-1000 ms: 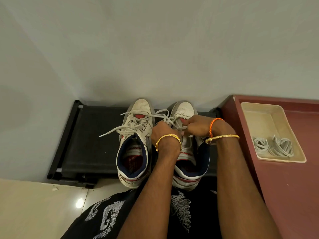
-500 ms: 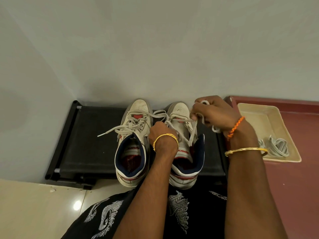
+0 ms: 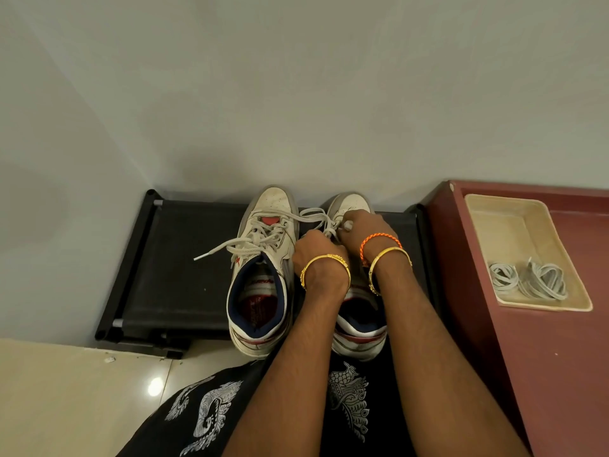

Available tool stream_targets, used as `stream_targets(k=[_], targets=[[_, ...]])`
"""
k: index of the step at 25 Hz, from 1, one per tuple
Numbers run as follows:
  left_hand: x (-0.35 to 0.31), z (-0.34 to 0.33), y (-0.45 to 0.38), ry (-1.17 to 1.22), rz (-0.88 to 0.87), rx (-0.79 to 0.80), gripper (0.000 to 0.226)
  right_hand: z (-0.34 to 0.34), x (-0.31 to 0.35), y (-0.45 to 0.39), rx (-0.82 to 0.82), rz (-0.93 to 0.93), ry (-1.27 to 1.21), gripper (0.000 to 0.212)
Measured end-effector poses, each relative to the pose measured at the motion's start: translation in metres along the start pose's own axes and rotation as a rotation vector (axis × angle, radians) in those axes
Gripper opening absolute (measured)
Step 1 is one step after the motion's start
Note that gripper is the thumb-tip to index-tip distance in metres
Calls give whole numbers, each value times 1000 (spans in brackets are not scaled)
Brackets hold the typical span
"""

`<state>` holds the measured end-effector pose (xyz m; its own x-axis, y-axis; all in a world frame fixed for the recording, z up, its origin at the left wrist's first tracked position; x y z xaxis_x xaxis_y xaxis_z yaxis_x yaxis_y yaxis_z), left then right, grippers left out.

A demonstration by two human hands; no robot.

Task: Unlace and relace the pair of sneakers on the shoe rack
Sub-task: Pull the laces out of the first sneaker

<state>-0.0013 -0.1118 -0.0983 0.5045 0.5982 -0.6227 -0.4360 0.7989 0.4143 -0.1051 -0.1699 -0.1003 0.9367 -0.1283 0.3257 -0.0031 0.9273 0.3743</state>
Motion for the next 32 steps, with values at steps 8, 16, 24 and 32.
stream_targets(k=[8,16,24,32], targets=[[3,0,-2,65,35,-2,28,4,6,22,224,106,12,21],[4,-1,-4,52,54,-8,24,50,10,47,94,263,-907,32],[3,0,-3,8,21,-24,24,61,1,47,-203,166,-1189,40],[2,-8,-12,-16,-37,-31,28,13,-5,7,-94,-55,74,35]])
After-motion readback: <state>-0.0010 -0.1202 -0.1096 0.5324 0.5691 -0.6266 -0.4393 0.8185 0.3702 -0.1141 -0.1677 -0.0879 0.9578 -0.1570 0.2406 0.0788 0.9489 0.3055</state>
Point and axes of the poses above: each hand's wrist, its own y-axis away from the middle knuckle, its own z-axis out of the back of the hand, x = y × z, the point moved 8 cm from there along -y, towards the middle knuckle, and after that the axes turned 3 degrees about y, right-handed, at the moved point
